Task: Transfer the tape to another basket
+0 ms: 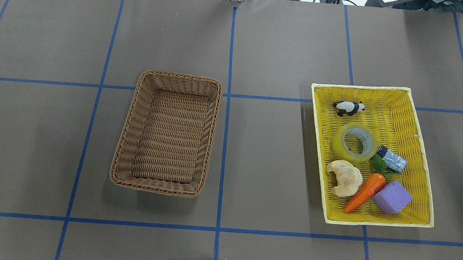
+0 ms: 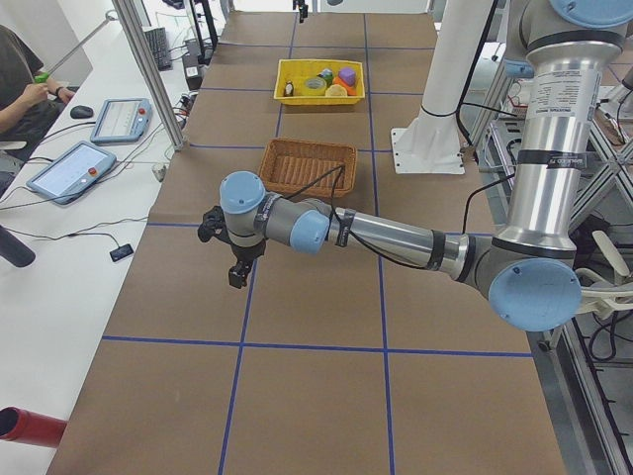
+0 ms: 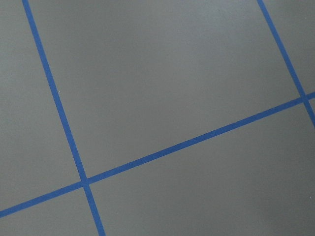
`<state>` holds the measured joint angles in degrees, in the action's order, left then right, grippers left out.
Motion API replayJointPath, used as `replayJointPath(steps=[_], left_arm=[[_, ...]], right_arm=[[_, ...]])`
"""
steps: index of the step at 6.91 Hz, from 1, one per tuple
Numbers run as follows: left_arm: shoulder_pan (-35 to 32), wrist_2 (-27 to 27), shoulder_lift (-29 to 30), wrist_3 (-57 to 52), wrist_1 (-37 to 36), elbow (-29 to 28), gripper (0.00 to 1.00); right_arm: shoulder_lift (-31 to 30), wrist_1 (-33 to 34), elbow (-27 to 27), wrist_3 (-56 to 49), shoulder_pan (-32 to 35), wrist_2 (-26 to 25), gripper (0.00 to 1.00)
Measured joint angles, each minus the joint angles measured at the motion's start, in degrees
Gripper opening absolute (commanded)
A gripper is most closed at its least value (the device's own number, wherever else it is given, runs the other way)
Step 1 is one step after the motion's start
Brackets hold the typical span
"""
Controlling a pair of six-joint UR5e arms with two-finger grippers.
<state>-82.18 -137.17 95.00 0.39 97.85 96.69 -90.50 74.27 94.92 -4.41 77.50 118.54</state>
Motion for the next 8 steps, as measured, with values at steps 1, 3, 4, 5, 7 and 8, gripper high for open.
replayJointPath(steps=[1,3,4,5,7,8], left_arm=[[-0.1,0.4,-0.2,0.0,0.4,-0.1,0.98],[-0.3,1.3,-0.8,-0.2,1.2,-0.2,0.98],[-0.3,1.5,-0.8,-0.2,1.2,-0.4,0.98],[-0.5,1.7,-0.8,-0.3,1.1,-0.6,0.98],[-0.9,1.8,-1.0,-0.7,1.0,-0.6,0.98],[-1.0,1.7,-1.3,-0.9,1.0,-0.6,0.98]], right_arm=[[-0.1,0.0,-0.2,0.0,0.0,0.5,1.00],[-0.2,0.0,-0.5,0.0,0.0,1.3,1.00],[-0.3,0.0,-0.8,0.1,0.1,2.3,1.00],[-0.4,0.1,-1.1,0.6,0.2,3.7,1.00],[-0.4,0.1,-1.5,2.1,0.4,6.1,1.00],[-0.4,0.1,-1.7,2.8,0.5,7.0,1.00]])
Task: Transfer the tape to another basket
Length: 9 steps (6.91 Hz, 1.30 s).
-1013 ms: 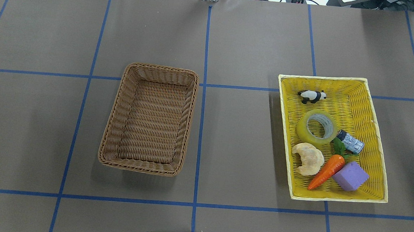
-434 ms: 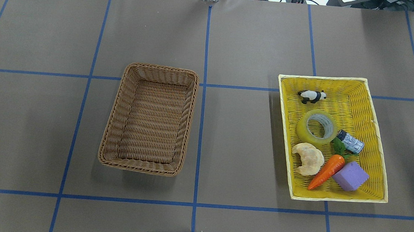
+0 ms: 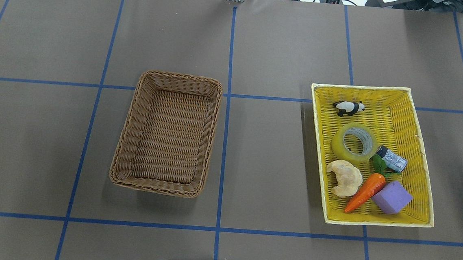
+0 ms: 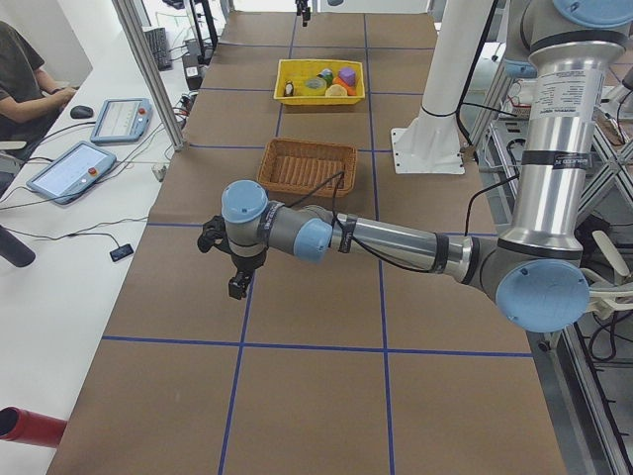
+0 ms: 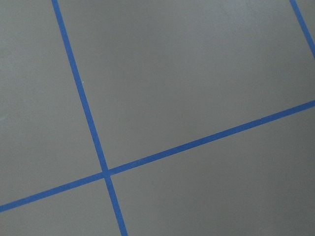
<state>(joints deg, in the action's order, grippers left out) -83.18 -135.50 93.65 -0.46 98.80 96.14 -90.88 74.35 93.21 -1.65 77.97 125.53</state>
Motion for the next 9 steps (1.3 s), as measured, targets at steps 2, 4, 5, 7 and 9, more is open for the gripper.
replayJointPath(steps=[2,4,5,7,9], left_arm=[[0.0,-0.4,-0.7,-0.1,-0.1,0.2,0.98],[0.1,-1.2,-1.9,0.1,0.0,0.4,0.98],[0.1,-1.4,-2.3,0.5,0.3,0.7,0.98],[0.2,-1.3,-2.6,0.7,0.6,1.3,0.98],[0.4,-1.0,-2.6,0.4,0.6,1.3,0.98]], right_arm=[[0.0,-0.1,-0.3,3.4,0.1,2.7,1.00],[0.0,-0.1,-0.4,5.2,0.1,4.3,1.00],[0.2,-0.1,-0.3,5.6,0.1,4.5,1.00],[0.4,-1.7,0.2,6.4,0.1,4.9,1.00],[0.5,-5.3,0.4,8.1,0.0,7.7,1.00]])
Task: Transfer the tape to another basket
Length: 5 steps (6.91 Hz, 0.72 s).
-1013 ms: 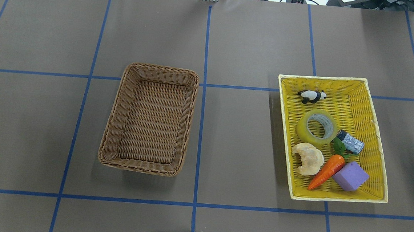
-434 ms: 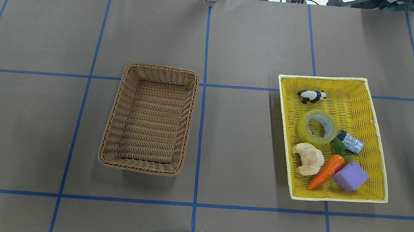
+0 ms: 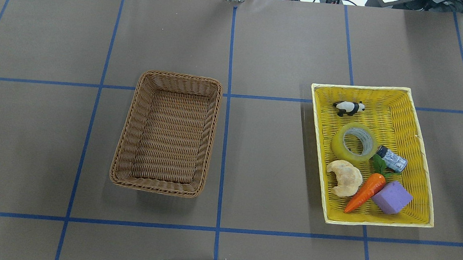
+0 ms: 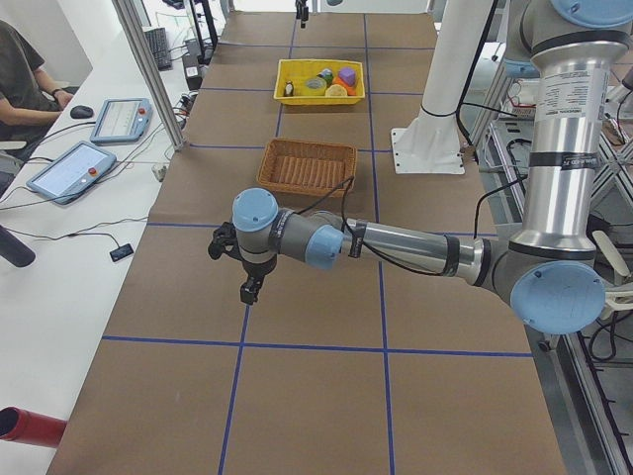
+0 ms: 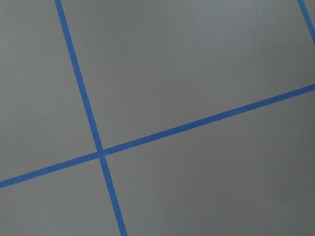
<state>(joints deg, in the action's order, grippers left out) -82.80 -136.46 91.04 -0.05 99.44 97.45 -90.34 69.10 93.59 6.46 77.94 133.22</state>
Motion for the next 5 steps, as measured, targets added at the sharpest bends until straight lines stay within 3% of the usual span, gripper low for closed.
replayJointPath(steps=[2,5], left_arm=[[0.1,0.0,-0.5,0.1,-0.2,-0.3,0.98],[0.1,0.0,-1.6,0.3,-0.1,-0.3,0.98]], right_arm=[[1.2,-1.4,2.0,7.3,-1.7,2.5,1.00],[6.4,-1.4,4.4,22.6,-9.3,1.6,1.00]])
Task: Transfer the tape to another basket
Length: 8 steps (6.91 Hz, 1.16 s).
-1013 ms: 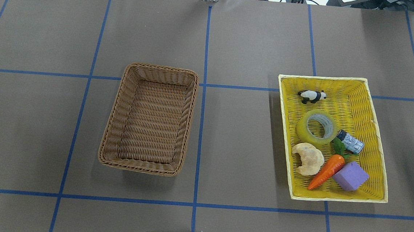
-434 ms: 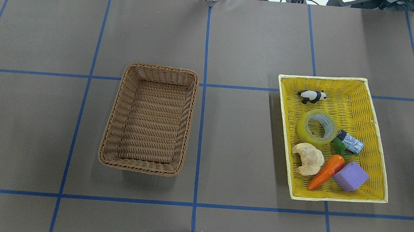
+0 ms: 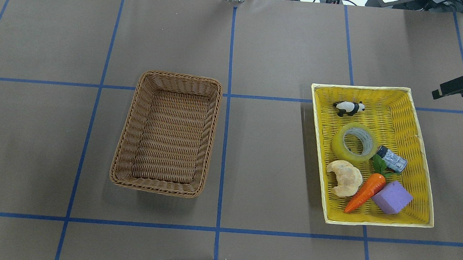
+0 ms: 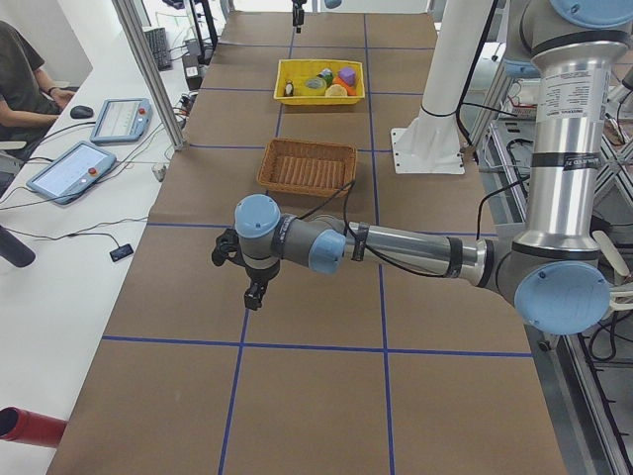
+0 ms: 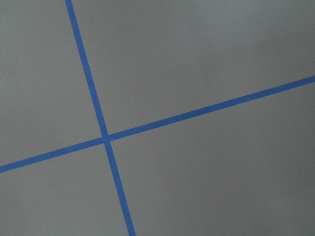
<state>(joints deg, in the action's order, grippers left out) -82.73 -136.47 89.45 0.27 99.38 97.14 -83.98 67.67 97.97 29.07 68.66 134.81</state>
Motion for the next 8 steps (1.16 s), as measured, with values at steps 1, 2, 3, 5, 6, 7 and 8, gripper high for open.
replayJointPath(steps=[1,2,3,5,6,7,8], left_arm=[[0.0,0.0,0.0,0.0,0.0,0.0,0.98],[0.0,0.0,0.1,0.1,0.0,-0.1,0.98],[0.0,-0.1,0.2,0.1,-0.2,-0.2,0.98],[0.0,-0.1,0.4,0.2,-0.5,-0.5,0.98],[0.0,-0.1,0.5,0.5,-0.5,-0.6,0.98],[0.0,-0.1,0.5,1.5,-0.3,-0.7,0.98],[0.0,-0.2,0.5,2.5,-0.1,-0.7,0.98]], right_arm=[[1.7,0.0,0.7,3.7,-3.5,-1.4,1.00],[2.9,0.0,1.3,5.1,-7.2,-3.2,1.00],[4.0,0.0,1.5,4.9,-10.9,-5.7,0.99],[4.5,0.0,1.5,0.3,-15.8,-10.2,0.97],[4.1,-0.1,1.4,-2.6,-16.7,-10.8,0.94],[3.8,-0.1,0.9,-4.7,-17.9,-11.0,0.94],[3.6,-0.1,0.0,-6.5,-19.2,-11.0,0.92]])
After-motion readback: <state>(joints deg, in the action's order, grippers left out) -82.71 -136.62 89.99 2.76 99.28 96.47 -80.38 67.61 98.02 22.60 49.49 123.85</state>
